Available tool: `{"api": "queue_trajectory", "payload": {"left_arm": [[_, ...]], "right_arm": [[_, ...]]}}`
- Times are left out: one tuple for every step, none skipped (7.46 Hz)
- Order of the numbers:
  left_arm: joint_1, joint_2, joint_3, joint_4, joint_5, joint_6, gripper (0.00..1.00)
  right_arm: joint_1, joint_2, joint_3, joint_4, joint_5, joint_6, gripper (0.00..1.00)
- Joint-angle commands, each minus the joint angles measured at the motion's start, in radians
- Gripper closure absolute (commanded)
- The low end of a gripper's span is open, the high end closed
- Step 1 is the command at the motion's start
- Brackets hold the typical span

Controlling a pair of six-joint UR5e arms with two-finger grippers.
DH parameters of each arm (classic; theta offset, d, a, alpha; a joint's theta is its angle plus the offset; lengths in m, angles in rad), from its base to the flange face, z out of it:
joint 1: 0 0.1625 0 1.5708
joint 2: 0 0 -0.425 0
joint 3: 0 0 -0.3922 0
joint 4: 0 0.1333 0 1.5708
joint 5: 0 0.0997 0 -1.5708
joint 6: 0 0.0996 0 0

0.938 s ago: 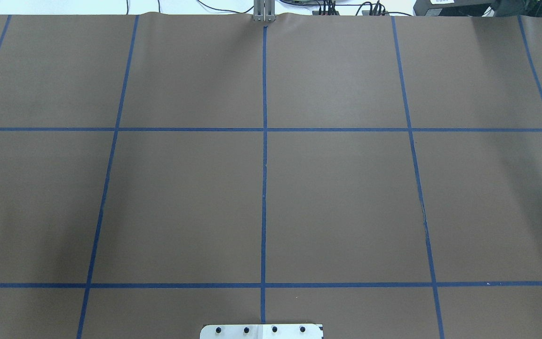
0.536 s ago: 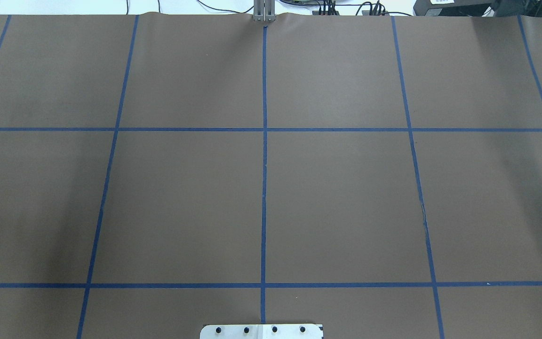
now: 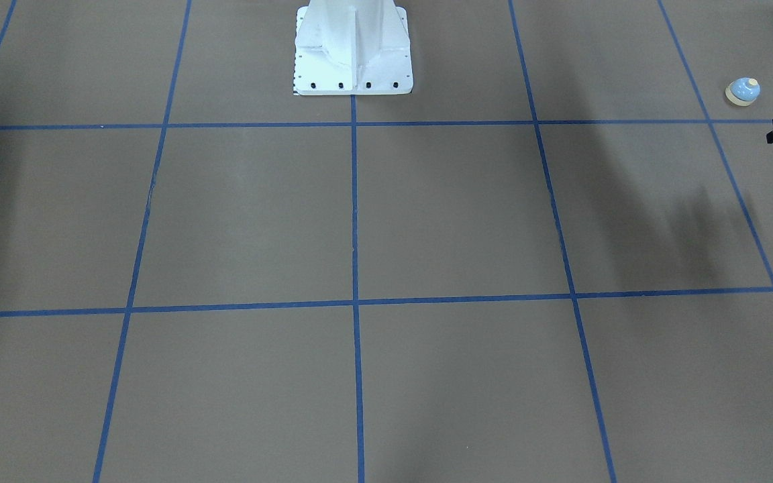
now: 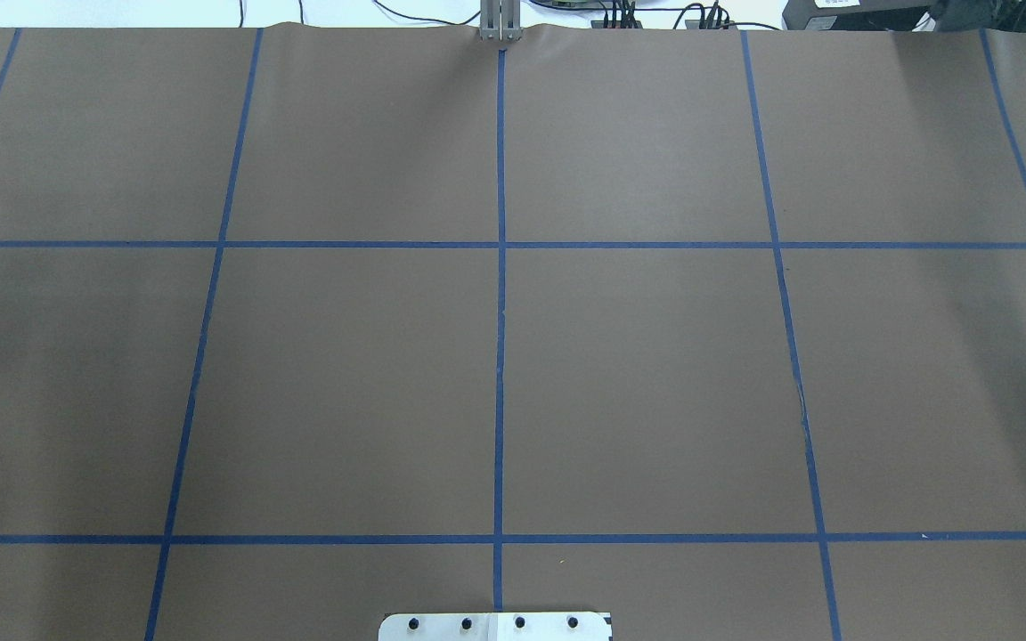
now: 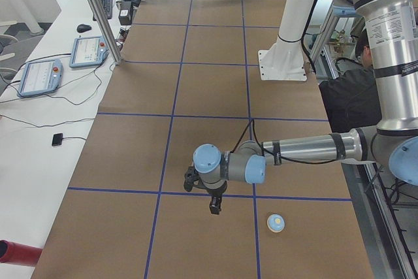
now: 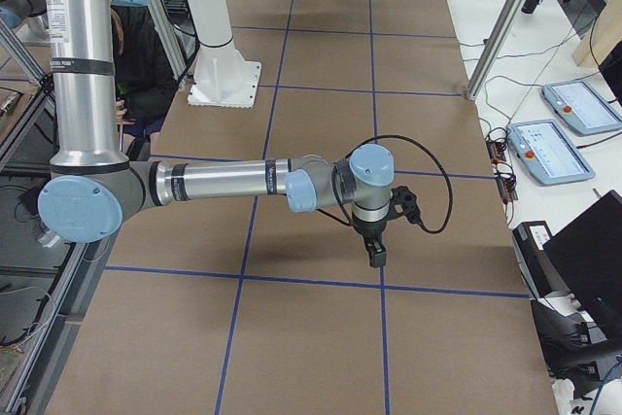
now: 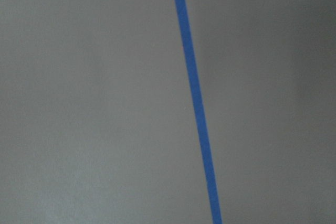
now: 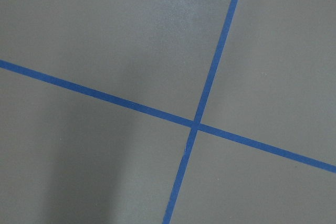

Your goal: Place and press bell with both arms

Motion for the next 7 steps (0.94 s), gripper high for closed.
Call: {"api": "queue_trajectory", "payload": {"left_arm": [[0.004,0.136,0.0,-0.122,-0.003,-0.004,0.0],[0.017,0.163,0.0,-0.122,-0.001,0.0,0.0],[0.025,0.173,0.001,-0.125,-0.001,0.0,0.0],[0.048,0.183,0.002,-0.125,-0.001,0.0,0.0],[0.083,0.19,0.0,-0.127,-0.001,0.0,0.0],[0.138,0.19,0.008,-0.124,-0.003,-0.003,0.0],[0.168,0.19,0.021,-0.124,-0.001,0.0,0.0]], "right_arm": [[0.0,0.0,-0.001,0.0,-0.001,-0.002,0.0],[0.0,0.0,0.0,0.0,0.0,0.0,0.0],[0.0,-0.002,-0.001,0.0,0.002,0.0,0.0],[0.0,-0.003,-0.001,0.0,0.019,0.0,0.0],[0.0,-0.008,-0.003,0.0,0.031,-0.002,0.0],[0.0,-0.01,-0.003,0.0,0.031,0.0,0.0],[0.0,-0.011,-0.003,0.0,0.031,-0.002,0.0]]}}
